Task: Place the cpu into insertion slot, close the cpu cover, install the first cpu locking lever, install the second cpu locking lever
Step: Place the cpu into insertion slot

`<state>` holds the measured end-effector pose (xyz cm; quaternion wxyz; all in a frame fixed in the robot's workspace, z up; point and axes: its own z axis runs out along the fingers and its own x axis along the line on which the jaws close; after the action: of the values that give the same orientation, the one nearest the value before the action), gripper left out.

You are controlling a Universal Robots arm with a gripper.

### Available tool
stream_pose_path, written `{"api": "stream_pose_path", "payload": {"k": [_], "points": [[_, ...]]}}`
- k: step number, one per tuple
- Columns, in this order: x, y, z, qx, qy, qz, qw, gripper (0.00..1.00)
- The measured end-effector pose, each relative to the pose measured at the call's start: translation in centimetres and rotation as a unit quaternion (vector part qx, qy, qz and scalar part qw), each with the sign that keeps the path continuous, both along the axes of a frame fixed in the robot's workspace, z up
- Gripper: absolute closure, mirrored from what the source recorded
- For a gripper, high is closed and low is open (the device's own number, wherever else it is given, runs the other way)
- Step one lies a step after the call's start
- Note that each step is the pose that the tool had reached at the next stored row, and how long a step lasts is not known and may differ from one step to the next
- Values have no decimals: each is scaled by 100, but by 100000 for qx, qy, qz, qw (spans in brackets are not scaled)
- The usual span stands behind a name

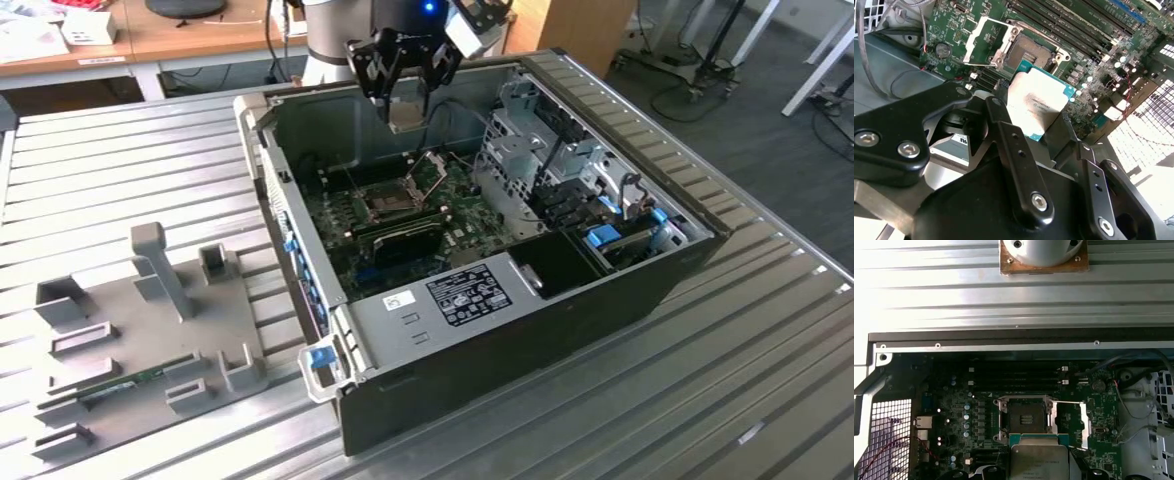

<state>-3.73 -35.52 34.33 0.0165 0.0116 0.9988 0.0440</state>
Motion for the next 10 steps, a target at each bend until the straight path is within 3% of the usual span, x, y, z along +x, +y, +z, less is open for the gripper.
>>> {"api": "stream_pose_path", "payload": {"k": [6,10], "points": [[0,1,-10,21,-10,-3,100000,46],[-6,3,-70,9,-5,-1,100000,46]]}}
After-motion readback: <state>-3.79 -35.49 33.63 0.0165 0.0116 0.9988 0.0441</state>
